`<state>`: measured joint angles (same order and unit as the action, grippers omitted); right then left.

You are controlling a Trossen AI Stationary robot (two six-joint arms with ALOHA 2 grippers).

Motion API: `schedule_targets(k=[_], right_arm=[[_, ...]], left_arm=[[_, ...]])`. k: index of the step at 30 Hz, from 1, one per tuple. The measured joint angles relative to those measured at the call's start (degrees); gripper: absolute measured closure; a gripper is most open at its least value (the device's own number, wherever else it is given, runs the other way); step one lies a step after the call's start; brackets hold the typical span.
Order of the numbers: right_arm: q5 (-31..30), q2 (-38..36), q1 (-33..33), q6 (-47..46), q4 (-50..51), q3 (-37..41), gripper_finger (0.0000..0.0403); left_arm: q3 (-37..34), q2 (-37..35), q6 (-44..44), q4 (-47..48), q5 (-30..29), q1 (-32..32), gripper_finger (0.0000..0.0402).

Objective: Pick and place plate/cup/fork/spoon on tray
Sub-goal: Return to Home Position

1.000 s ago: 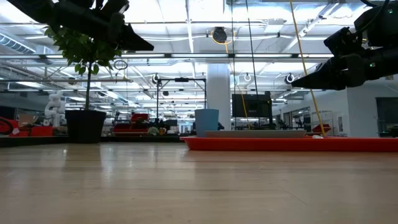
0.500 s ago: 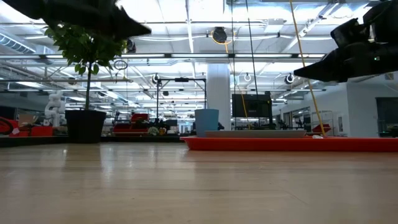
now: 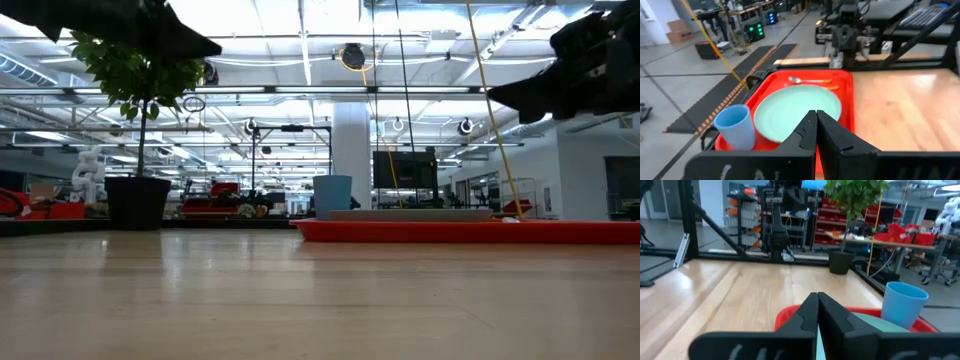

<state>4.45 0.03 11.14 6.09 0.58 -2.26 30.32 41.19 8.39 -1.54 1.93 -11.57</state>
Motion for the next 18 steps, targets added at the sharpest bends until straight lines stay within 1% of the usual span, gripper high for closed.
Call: schedule_targets(k=[3,6,10,18], right_arm=[[0.07,0.22,-0.2,0.23,0.39,0.0,0.0403],[-0.1,0.14,-0.73,1.1,0.65,0.02,0.0403],[-1.45,0.14,-0.74,1.22,1.03,0.02,0.0403],[-1.38,0.13,-0.76,0.44,1.27,0.02,0.0403]], left_arm=[[-2.19,0.0,0.05,-2.85,-1.87,0.15,0.0393],[-3.35,-0.11,-0.03,-4.34,-2.01,0.01,0.0393],[-3.47,-0.11,-0.09,-4.07,-1.98,0.09,0.0398],[-3.49,-0.11,1.68,-4.27,-2.03,0.34,0.0397]])
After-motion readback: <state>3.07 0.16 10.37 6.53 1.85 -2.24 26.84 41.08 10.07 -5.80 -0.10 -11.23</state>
